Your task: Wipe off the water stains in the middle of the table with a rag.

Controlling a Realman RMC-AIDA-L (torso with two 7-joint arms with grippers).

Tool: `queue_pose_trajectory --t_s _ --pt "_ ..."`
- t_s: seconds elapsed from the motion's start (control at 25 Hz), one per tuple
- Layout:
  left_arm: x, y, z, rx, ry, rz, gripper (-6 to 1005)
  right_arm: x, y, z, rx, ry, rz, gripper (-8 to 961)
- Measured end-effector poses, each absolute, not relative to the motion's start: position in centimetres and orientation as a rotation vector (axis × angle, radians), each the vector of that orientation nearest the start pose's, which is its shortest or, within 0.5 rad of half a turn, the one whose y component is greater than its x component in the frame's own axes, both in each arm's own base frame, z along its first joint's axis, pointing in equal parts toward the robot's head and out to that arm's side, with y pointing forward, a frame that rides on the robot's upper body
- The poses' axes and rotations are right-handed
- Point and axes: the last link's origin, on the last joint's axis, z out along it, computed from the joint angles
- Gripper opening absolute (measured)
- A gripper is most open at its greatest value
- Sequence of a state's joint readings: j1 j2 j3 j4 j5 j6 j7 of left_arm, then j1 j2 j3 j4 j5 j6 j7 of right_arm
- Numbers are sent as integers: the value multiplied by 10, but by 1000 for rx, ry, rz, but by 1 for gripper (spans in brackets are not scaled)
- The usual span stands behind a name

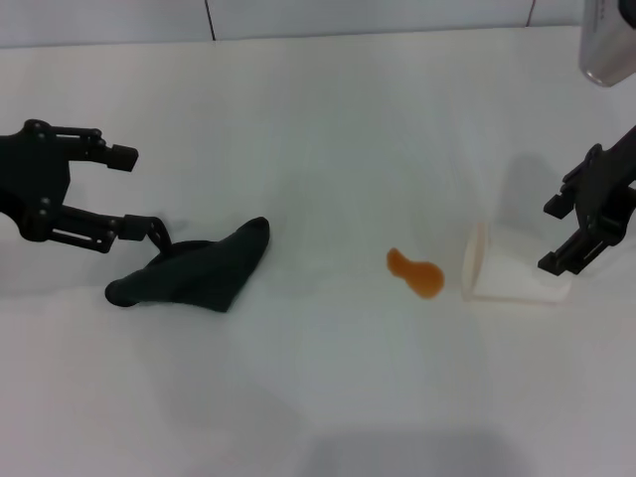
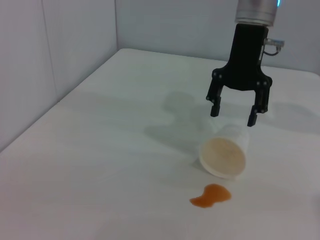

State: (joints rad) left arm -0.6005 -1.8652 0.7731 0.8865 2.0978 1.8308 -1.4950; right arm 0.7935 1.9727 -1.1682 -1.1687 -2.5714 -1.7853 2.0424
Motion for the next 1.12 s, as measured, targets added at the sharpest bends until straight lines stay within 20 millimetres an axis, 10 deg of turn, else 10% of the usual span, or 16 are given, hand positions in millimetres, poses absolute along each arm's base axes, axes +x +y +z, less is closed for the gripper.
queue_pose_trajectory --t_s 1.12 --pt "-240 343 88 -2986 -316 -342 871 181 377 7 -2890 321 -839 859"
